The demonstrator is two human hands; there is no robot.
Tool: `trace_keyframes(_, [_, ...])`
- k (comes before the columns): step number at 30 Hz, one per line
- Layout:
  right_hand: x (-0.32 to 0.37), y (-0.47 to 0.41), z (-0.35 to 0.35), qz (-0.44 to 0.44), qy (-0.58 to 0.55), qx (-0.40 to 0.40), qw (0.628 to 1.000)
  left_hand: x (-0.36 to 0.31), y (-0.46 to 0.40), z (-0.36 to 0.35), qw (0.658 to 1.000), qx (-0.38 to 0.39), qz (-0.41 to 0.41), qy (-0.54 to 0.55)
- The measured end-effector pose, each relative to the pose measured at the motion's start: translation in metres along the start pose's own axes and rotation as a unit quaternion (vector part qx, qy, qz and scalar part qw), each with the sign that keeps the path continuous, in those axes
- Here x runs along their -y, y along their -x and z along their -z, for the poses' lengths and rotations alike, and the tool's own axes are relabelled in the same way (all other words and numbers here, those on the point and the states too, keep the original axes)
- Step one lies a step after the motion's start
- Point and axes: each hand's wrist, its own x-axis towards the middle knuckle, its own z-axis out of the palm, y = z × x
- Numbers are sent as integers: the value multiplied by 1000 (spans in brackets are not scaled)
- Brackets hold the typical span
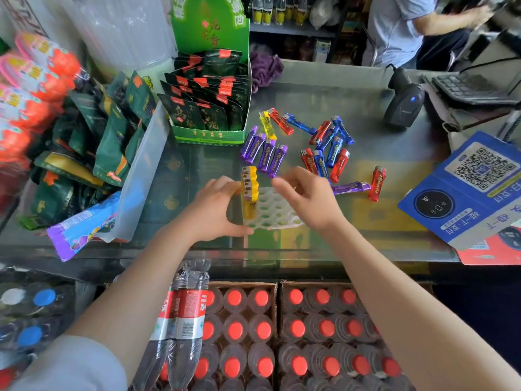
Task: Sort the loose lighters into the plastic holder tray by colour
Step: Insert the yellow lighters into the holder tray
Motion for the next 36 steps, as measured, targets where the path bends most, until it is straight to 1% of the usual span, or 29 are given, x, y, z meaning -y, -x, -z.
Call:
trace_keyframes(2, [-2, -25, 3, -21, -16, -53, 998, 6, 0, 3, 1000, -10, 6, -5])
trace_keyframes(5, [-4, -68, -2, -27, 35, -85, 995, 15, -1, -1, 999, -40, 14, 0])
trace_keyframes(8, [-5, -112, -9, -24, 68, -105, 992, 19, -3, -2, 997, -74, -1, 28])
trace_keyframes(10, [-7, -136, -18, -38, 104, -105, 988, 20, -4, -1, 996, -82, 0, 41])
trace_keyframes(15, [-24, -171, -37, -103, 183, -90, 974, 20, -2, -3, 995, -84, 9, 53])
trace_keyframes(18, [-29, -182, -40, -132, 200, -86, 967, 20, -2, -3, 993, -96, 2, 61])
trace_keyframes(21, [-28, -187, -41, -143, 199, -70, 967, 21, -2, -4, 993, -97, -1, 64])
trace_keyframes(23, [-23, -182, -37, -140, 172, -60, 973, 22, -2, -4, 994, -94, 0, 63])
trace_keyframes(24, [-18, -175, -33, -133, 141, -59, 979, 22, -2, -4, 994, -93, 0, 62])
trace_keyframes(27, [0, -141, -20, -80, 34, -78, 993, 22, -1, -3, 993, -96, -5, 61])
trace_keyframes(30, [11, -91, -11, -59, -83, -99, 990, 19, -2, -2, 992, -101, -3, 70])
trace_keyframes(34, [7, -21, -18, -67, -119, -94, 986, 19, -2, -2, 992, -103, 2, 73])
trace_keyframes(36, [4, 3, -30, -85, -149, -72, 983, 19, -2, -2, 991, -114, 3, 69])
